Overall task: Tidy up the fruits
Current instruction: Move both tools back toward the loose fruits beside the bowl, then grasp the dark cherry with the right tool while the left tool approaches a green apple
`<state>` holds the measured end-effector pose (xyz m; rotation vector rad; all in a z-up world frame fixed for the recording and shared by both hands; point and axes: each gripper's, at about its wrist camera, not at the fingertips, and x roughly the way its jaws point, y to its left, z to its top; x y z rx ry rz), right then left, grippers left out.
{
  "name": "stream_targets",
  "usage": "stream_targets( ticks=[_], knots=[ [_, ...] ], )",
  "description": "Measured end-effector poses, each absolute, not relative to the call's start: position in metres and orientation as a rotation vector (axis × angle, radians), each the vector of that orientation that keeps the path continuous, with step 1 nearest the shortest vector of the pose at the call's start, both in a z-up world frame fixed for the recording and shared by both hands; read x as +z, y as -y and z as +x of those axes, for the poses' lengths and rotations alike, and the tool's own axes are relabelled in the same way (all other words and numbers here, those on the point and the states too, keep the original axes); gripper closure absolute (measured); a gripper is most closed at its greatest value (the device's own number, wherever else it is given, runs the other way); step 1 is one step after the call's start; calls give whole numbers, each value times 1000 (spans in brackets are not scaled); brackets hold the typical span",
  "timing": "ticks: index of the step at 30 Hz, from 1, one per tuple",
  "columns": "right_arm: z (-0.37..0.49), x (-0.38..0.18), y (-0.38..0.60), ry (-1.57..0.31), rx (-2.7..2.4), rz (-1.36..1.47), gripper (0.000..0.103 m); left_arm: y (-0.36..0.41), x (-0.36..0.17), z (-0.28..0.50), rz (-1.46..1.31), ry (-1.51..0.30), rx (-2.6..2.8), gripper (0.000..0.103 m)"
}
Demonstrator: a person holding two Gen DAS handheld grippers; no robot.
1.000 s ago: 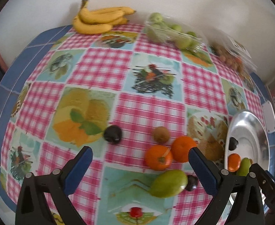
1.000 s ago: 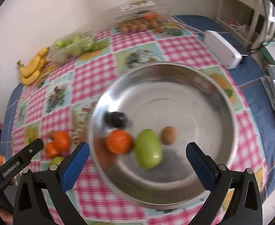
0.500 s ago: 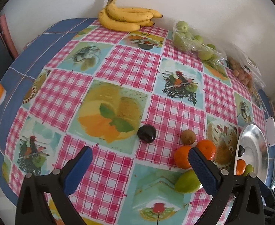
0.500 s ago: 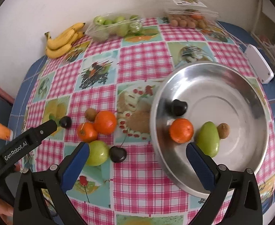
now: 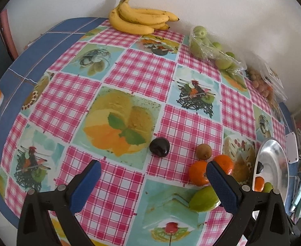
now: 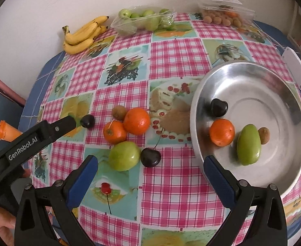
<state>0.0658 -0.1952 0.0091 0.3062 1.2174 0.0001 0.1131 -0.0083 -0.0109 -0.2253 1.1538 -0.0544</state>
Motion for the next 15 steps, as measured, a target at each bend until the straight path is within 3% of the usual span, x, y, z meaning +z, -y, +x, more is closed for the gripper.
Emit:
stream_targets(
  ticks=[8, 11, 15],
  knots=[
    [67, 7, 190, -1219, -5, 266, 2, 23, -21, 114, -179, -1204, -91, 0],
    [67, 6, 191, -1219, -5, 258, 19, 24, -24, 114, -174, -1218, -92, 0],
    [69, -3, 192, -1246, -8, 256, 28, 28, -34, 115, -187, -1258, -104, 0]
  ],
)
